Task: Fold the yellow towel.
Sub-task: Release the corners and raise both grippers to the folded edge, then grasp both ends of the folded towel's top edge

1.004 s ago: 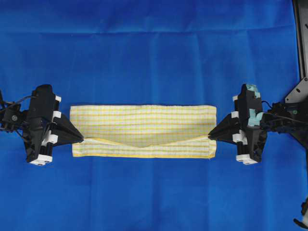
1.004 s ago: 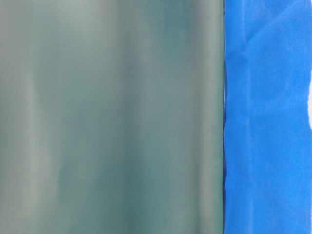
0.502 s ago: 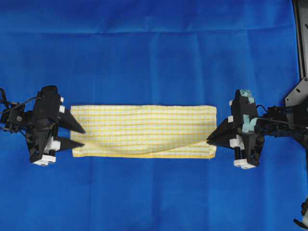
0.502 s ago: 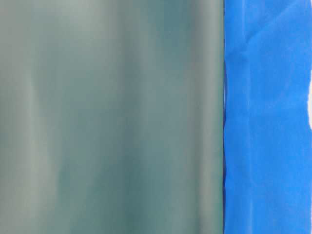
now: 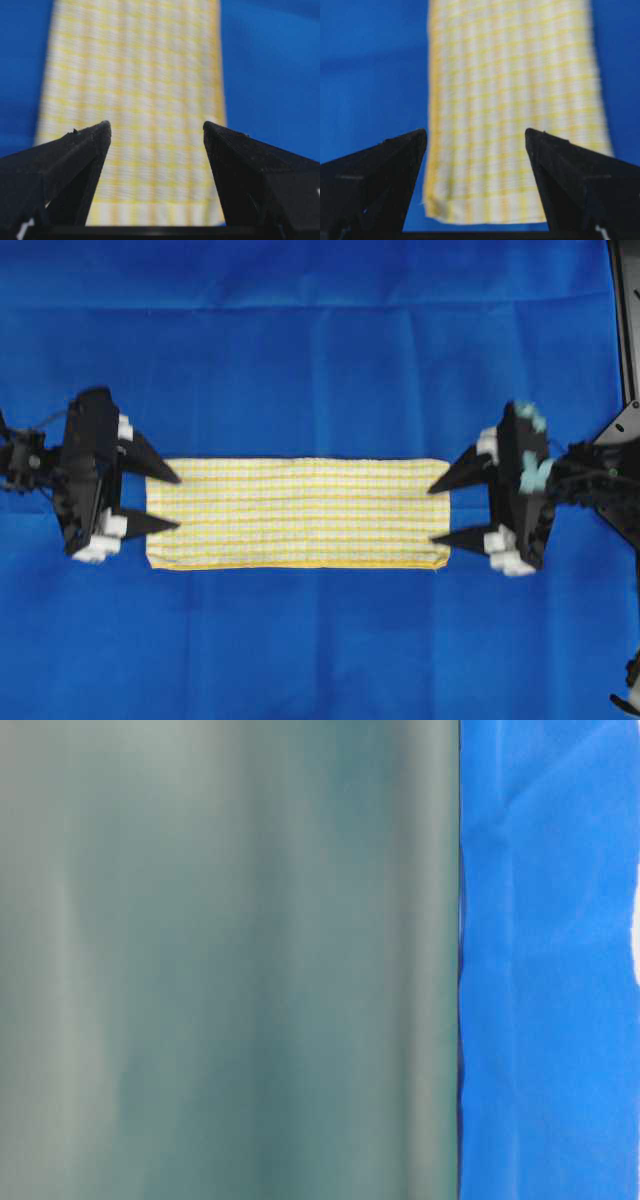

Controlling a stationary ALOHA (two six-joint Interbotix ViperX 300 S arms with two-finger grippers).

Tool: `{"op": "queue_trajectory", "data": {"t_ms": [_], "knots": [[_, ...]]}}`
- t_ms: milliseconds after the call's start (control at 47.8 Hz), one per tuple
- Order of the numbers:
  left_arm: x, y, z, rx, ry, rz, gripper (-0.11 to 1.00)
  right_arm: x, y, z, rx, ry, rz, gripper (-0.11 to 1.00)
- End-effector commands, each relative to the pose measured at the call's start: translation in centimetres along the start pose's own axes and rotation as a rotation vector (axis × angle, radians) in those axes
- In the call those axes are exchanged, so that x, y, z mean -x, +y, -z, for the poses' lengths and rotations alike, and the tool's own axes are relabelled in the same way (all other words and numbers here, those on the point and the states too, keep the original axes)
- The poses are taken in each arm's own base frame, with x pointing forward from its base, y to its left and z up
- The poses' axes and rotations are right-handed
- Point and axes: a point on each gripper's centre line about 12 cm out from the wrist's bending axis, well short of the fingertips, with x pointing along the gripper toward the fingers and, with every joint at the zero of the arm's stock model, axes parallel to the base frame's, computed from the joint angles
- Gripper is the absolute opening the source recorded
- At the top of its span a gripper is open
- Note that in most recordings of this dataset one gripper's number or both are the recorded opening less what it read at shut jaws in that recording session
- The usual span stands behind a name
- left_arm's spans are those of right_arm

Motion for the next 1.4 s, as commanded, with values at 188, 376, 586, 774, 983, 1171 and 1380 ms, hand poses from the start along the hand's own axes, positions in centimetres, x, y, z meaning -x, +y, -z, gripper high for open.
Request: {"op": "queue_trajectory", "data": {"t_ms": [188,376,586,774,983,1171,1380], "knots": [[0.2,2.9,-2.0,-0.044,-0.049,-0.092,0.68,-0.1,-3.9,-1.5,-0.061,-0.010,0.126,0.78],[-0.1,3.9,-1.6,-0.064,-0.033,-0.121,0.68,-0.8,-5.5,-1.0,-0.089,0.014,0.186,0.78],[-1.4,4.6,0.1,-0.056,-0.010,-0.131,0.68,-2.3,-6.5,0.3,-0.095,0.069,0.229,0.78],[-2.8,5.1,1.7,-0.048,0.040,-0.143,0.67,-3.4,-7.1,1.3,-0.105,0.113,0.257,0.78],[-3.3,5.3,2.3,-0.042,0.070,-0.149,0.66,-3.9,-6.8,1.9,-0.102,0.139,0.255,0.78],[-3.4,5.3,2.5,-0.043,0.089,-0.149,0.57,-3.9,-6.4,2.2,-0.095,0.147,0.245,0.71],[-3.6,5.3,3.2,-0.038,0.180,-0.161,0.16,-3.9,-6.4,2.1,-0.087,0.146,0.243,0.27]]}}
